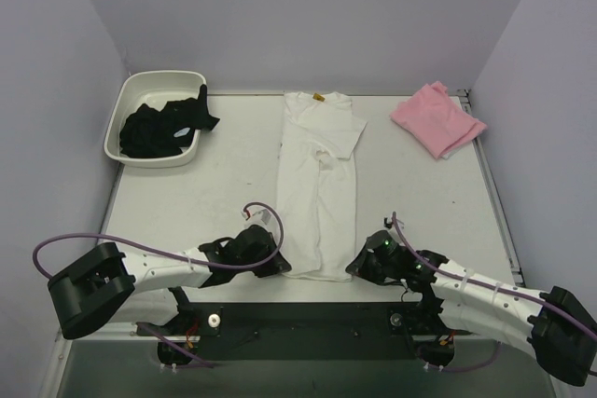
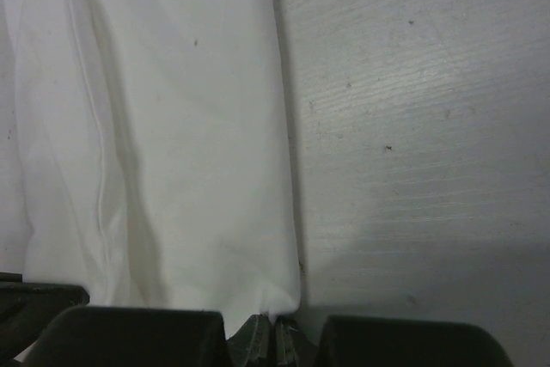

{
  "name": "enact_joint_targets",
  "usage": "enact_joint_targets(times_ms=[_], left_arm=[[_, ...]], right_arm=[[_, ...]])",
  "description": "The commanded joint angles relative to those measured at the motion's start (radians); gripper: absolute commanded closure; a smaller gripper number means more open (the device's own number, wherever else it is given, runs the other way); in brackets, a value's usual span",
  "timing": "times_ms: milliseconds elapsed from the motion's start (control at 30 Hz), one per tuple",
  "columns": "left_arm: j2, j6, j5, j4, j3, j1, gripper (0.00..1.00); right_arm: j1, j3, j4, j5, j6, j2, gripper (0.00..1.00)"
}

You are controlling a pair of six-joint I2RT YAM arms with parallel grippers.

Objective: Fold and stack the t-shirts

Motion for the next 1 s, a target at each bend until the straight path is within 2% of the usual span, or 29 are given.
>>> enact_joint_targets(times_ms=[0, 200, 300, 433, 567, 733, 967], left_arm=[[0.024, 0.01, 0.005, -0.036, -0.005, -0.021, 1.0], [-0.078, 0.004, -0.037, -0.148, 0.04, -0.061, 1.0], [-0.135, -0.033, -0.08, -0.194, 0.043, -0.116, 1.0], [-0.172, -0.097, -0.165, -0.255, 0.043, -0.243, 1.0], [-0.175, -0.16, -0.233, -0.272, 0.048, -0.314, 1.0], [-0.183, -0.122, -0.291, -0.362, 0.135, -0.311, 1.0], [-0.18, 0.059, -0.288, -0.423, 0.285, -0.181, 1.0]], right_arm=[[0.021, -0.016, -0.108, 0.054, -0.017, -0.002, 1.0], [0.095, 0.079, -0.263, 0.141, -0.04, -0.124, 1.0], [0.15, 0.108, -0.337, 0.184, -0.014, -0.173, 1.0], [0.291, 0.111, -0.404, 0.271, 0.062, -0.197, 1.0], [0.405, 0.128, -0.438, 0.37, 0.124, -0.193, 1.0], [0.422, 0.246, -0.47, 0.469, 0.043, -0.142, 1.0], [0.345, 0.4, -0.432, 0.572, -0.189, -0.042, 1.0]])
